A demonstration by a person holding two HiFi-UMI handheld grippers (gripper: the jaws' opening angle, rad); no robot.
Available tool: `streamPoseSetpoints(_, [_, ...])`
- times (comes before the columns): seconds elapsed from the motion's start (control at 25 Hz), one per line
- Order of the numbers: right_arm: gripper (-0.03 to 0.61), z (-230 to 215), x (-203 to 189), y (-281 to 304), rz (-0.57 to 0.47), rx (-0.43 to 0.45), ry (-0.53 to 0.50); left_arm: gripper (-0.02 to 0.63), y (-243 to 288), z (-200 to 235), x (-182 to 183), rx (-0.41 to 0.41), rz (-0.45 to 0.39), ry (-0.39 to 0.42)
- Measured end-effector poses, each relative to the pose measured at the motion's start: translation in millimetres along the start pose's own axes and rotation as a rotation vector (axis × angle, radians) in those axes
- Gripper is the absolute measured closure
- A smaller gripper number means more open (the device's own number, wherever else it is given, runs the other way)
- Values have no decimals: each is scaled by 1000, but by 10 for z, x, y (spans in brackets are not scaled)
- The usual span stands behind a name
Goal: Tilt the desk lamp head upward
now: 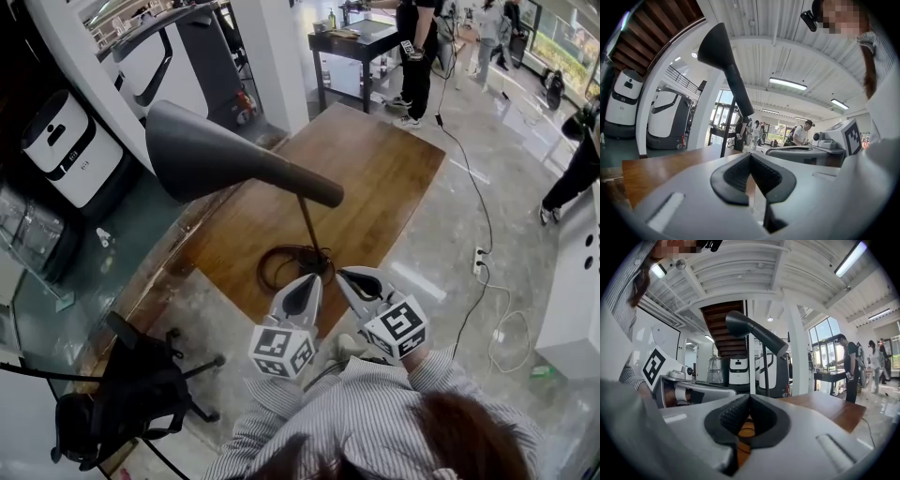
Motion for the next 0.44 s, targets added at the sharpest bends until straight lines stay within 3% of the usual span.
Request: streamPoseSetpoints(0.44, [576, -21, -5, 65, 5, 17, 11, 609, 57, 24, -44, -2, 20, -31])
Point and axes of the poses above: the fingertips, and each gripper's own axes: y forward along the fingers, z to its left, x out of its top, the point moved 4 cm from there along -y, backward along the fingers, and after that the axes turned 6 degrees about x, right-handed, at the moved point
